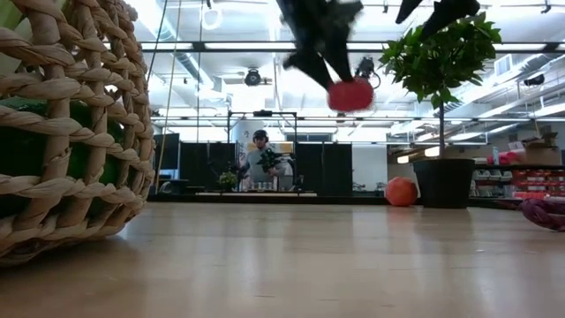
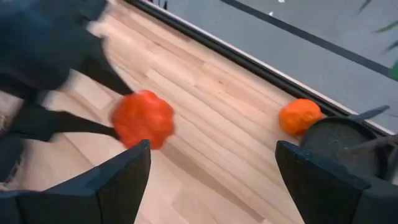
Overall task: Build produce basket
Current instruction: Put the pumpkin into the basket
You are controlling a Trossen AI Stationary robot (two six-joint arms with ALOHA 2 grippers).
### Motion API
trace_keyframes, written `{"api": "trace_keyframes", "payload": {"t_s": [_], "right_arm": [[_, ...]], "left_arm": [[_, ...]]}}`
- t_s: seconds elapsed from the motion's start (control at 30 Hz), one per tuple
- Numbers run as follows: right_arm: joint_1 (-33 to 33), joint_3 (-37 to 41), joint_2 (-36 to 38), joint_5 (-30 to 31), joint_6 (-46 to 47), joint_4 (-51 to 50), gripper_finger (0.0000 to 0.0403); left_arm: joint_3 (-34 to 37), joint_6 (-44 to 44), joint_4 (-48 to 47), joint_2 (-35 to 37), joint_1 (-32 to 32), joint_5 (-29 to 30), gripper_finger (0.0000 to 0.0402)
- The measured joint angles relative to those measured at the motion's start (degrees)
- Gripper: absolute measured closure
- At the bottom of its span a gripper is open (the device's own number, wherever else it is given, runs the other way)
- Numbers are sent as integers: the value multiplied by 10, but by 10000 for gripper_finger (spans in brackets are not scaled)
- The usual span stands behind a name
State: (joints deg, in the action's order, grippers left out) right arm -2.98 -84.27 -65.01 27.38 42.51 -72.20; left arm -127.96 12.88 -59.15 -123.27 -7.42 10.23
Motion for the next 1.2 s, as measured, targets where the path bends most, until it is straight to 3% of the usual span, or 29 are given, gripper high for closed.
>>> {"api": "trace_keyframes", "payload": {"t_s": [0.3,0.67,0.93,1.2], "right_arm": [[23,0,-9,16,34,82,54],[79,0,-57,46,91,114,54],[124,0,-101,37,100,179,54],[192,1,-121,14,97,202,54]], "left_arm": [[0,14,-77,113,32,2,183],[0,39,-190,247,90,5,184],[0,126,-269,302,149,16,184],[0,249,-309,328,264,15,180]]}}
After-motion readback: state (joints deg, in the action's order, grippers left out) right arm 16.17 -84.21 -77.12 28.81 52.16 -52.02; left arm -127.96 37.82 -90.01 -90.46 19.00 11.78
